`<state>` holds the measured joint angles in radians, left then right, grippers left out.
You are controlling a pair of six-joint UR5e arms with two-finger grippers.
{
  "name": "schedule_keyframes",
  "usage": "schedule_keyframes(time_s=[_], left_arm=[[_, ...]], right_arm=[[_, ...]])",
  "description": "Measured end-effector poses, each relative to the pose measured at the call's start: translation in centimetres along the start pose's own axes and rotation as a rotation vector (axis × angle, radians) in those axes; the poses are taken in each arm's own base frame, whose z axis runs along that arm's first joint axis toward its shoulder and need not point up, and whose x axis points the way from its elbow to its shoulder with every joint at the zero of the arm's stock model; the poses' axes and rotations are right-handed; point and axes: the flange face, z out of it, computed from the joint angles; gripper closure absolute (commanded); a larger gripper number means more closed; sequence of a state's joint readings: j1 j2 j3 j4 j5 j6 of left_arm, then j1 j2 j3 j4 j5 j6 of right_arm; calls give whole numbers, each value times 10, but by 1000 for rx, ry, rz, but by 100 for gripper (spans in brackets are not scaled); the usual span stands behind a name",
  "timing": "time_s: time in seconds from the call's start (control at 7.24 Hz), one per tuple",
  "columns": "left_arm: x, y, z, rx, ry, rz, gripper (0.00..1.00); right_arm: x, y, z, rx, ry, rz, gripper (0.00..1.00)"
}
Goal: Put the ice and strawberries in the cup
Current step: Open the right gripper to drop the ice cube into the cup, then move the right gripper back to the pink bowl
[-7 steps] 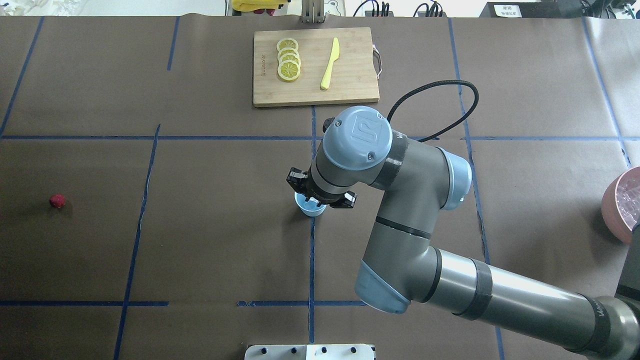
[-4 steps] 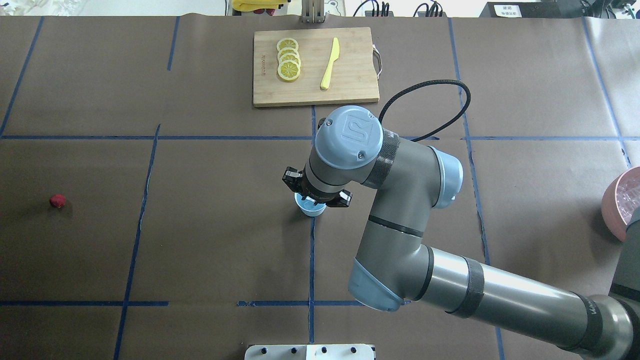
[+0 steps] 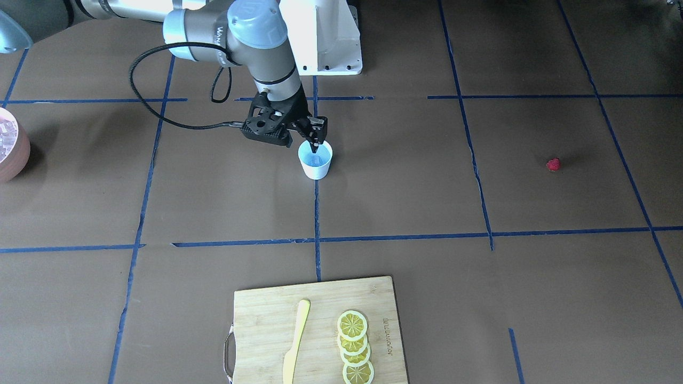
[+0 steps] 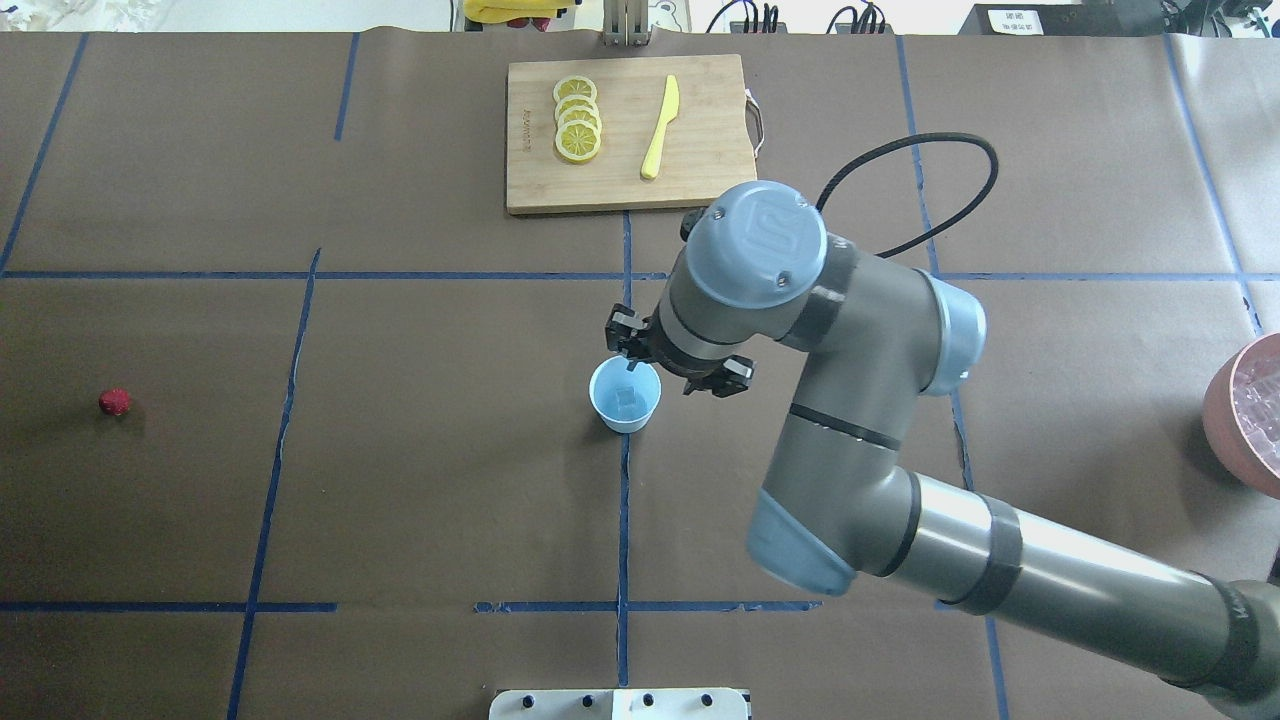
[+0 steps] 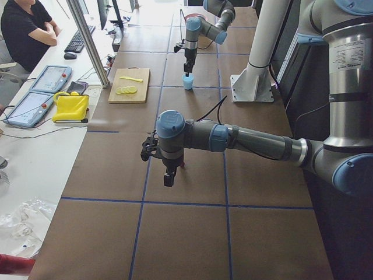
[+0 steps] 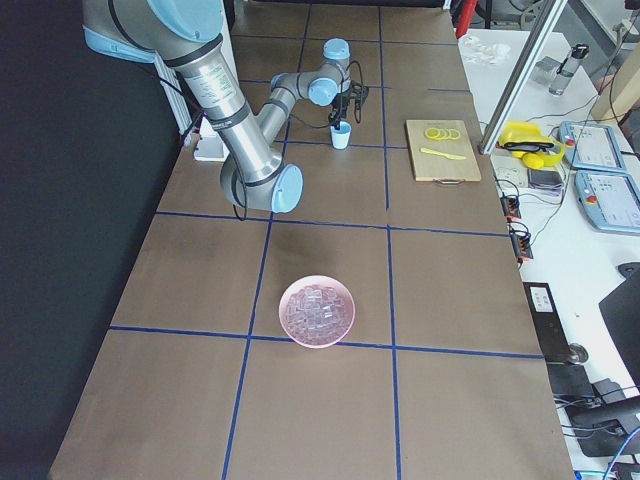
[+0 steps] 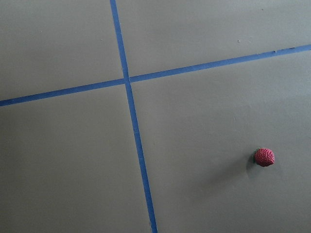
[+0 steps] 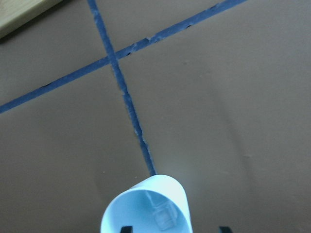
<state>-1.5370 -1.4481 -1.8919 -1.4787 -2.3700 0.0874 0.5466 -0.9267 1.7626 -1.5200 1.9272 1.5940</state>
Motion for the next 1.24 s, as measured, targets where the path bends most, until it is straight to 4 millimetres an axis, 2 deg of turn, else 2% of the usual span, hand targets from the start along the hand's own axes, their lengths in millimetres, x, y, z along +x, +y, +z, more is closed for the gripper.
schedule_keyframes(time_s=[0.14,0.28,0.55,0.83,1.1,1.24], left_arm=[[0,0,0,0,0,0,0],[0,0,0,1,0,1,0],[1,0,-1,1,0,1,0],[3,5,-2,3,0,3,0],[7,8,-6,8,-1,8,0],[7,9,-6,8,-1,8,0]], right_arm=[[50,-22,-16,-7,11,-56,16],[112,-43,-31,-6,40,-137,15],[231,-85,-53,7,134,-290,4],[343,-132,-78,6,244,-438,3],[436,-166,-104,-33,296,-553,3],[472,-177,-110,-58,302,-596,3]])
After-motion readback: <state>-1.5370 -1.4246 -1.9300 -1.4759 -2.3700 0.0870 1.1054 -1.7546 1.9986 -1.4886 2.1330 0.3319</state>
